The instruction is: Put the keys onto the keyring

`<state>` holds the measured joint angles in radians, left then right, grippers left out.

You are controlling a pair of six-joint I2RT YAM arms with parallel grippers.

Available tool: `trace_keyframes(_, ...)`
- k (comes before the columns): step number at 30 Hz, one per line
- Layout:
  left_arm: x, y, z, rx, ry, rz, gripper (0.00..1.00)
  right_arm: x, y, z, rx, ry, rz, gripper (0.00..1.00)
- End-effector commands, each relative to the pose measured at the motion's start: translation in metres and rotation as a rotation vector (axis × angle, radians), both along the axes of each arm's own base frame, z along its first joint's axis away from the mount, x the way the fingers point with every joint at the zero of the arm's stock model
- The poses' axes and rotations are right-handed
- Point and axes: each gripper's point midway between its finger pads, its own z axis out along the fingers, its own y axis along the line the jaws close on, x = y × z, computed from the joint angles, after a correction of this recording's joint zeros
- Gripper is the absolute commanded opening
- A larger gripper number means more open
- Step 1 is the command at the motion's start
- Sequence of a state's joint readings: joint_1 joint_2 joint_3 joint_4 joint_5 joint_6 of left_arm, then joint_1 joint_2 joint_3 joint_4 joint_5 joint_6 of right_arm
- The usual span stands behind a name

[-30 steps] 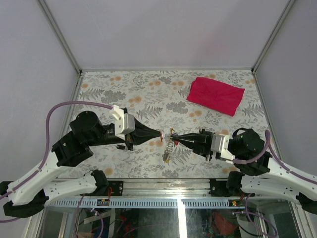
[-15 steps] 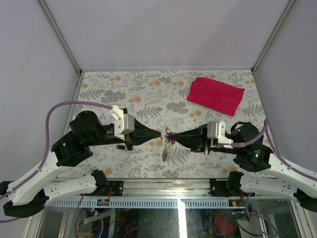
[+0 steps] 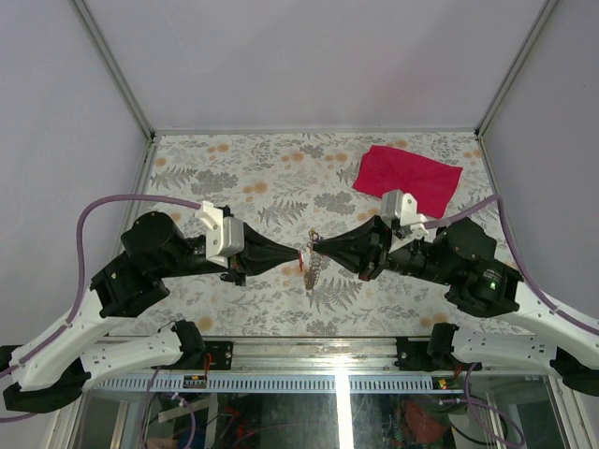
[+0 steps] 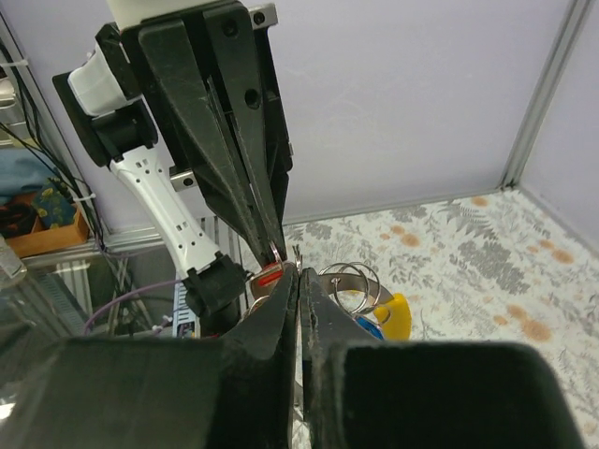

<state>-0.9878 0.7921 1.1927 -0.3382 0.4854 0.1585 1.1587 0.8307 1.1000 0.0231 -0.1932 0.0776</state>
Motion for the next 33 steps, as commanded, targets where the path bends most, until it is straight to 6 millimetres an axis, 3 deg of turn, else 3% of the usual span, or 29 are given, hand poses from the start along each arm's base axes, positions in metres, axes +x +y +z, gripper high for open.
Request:
trace_keyframes(1, 0.0, 0.003, 0.01, -0.03, -0.01, 0.012, 0.0, -0.008, -0.001, 0.026, 0.046, 0.029, 0.034, 0.0)
trace_keyframes(13, 0.001, 0.002, 0.009, -0.023, -0.008, 0.018, 0.0, -0.015, 0.006, 0.024, 0.028, 0.026, 0.085, 0.0)
trace_keyframes(25, 0.003, 0.002, 0.008, -0.023, -0.007, 0.026, 0.0, -0.022, -0.012, 0.041, 0.117, -0.028, 0.084, 0.0)
trace_keyframes(33, 0.003, 0.0, 0.008, -0.023, -0.005, 0.019, 0.0, -0.018, 0.0, 0.028, 0.055, -0.004, 0.087, 0.0)
